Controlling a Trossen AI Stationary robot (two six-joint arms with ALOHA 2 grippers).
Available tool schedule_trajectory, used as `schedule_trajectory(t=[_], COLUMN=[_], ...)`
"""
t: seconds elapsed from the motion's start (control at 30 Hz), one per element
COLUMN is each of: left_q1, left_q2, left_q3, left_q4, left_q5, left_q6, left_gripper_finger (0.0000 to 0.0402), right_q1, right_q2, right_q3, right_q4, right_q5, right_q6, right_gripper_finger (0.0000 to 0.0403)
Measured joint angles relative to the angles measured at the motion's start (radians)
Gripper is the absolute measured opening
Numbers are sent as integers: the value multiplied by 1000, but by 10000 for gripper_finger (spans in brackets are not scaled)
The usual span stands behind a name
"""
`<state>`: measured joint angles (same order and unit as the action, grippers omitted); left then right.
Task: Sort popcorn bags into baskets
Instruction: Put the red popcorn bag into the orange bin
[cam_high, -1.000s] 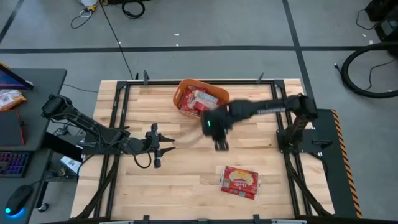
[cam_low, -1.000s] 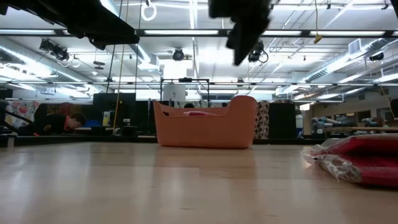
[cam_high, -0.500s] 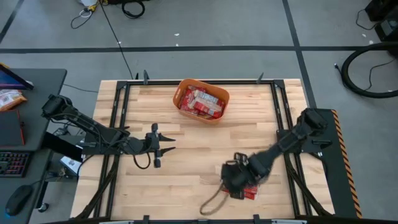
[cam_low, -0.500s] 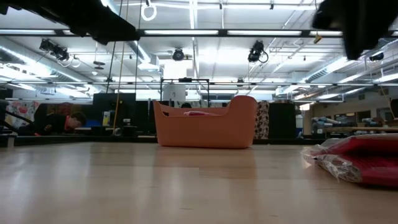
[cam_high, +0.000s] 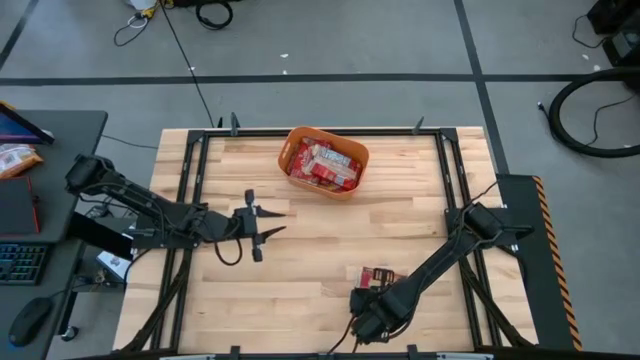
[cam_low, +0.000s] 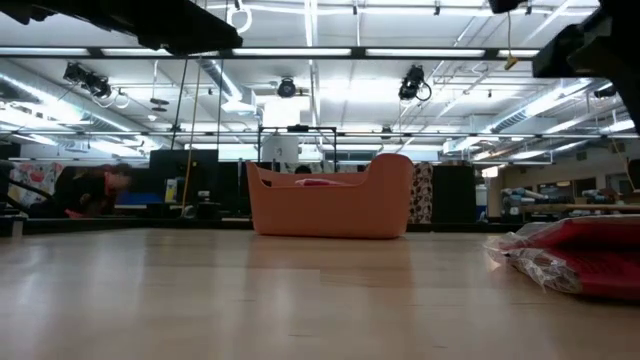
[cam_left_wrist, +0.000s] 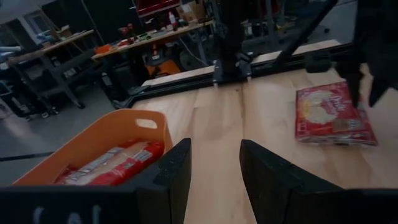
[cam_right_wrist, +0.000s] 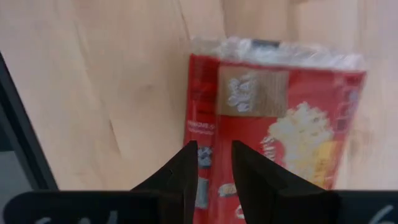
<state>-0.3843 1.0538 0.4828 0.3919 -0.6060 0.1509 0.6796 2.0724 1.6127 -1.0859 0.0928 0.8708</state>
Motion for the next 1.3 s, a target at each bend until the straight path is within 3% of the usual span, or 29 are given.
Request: schedule_trajectory(t=[0.27, 0.53, 0.77, 1.0, 1.3], left_q1=[51, 91, 95, 95, 92], left_q2=[0, 0, 0, 0, 0], left_q3=[0, 0, 0, 0, 0], left_q4=[0, 5, 8, 7, -12], left_q5=[0, 0, 36, 107, 114], left_q6=[3, -1, -9, -9, -43], left_gripper_finger=[141, 141, 141, 141, 141], right_q1=[12, 51, 70, 76, 76], right_q2=[5, 40, 67, 101, 98], right_q3=[-2, -14, -16, -17, -32], right_q4=[-36, -38, -96, -158, -193], right_q5=[-31, 18, 64, 94, 101], right_q6=[102, 124, 123, 102, 61], right_gripper_finger=[127, 173, 172, 134, 11])
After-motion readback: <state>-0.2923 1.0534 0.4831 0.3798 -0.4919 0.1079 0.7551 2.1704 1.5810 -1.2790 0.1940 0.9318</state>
